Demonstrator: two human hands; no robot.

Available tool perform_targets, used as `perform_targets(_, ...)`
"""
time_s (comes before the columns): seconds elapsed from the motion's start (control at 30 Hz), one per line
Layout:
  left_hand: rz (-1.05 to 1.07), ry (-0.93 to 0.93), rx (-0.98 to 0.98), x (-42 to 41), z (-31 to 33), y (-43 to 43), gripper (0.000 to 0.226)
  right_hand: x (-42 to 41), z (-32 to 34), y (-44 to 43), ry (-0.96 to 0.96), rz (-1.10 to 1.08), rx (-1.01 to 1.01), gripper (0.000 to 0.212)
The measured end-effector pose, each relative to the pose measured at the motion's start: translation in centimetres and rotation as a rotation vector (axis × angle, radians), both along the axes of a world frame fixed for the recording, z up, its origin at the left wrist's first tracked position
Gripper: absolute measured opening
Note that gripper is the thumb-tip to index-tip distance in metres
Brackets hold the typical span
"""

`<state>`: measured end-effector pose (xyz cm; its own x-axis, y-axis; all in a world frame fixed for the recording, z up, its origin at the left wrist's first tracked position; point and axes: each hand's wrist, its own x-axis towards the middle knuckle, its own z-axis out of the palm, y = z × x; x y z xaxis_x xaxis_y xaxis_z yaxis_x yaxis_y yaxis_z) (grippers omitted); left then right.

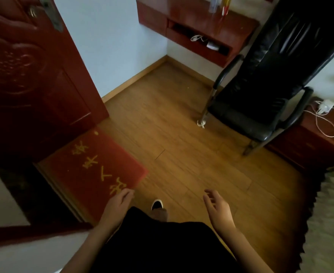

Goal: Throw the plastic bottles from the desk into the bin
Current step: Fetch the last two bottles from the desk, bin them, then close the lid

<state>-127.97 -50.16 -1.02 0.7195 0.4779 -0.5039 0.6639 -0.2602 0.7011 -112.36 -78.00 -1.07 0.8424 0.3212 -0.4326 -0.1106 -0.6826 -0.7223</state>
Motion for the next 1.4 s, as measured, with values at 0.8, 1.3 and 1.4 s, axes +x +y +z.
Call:
perform_targets(0.8,0.248,-0.157,-0.102,54.0,1.9,22.2,0.024,57.4,2.6,25.2,-0.033,0.079,-0.003,0.023)
perform_targets(1.3,0.228,-0.124,-0.053,78.8,0.3,38.8,0.025,82.6,0.7,42.7,0.000,0.107,0.083,0.012)
perform_targets(1.4,0.076,-0.116,0.005,86.4,1.3,43.3,0.022,86.5,0.6,44.7,-0.020,0.006,0.075,0.015)
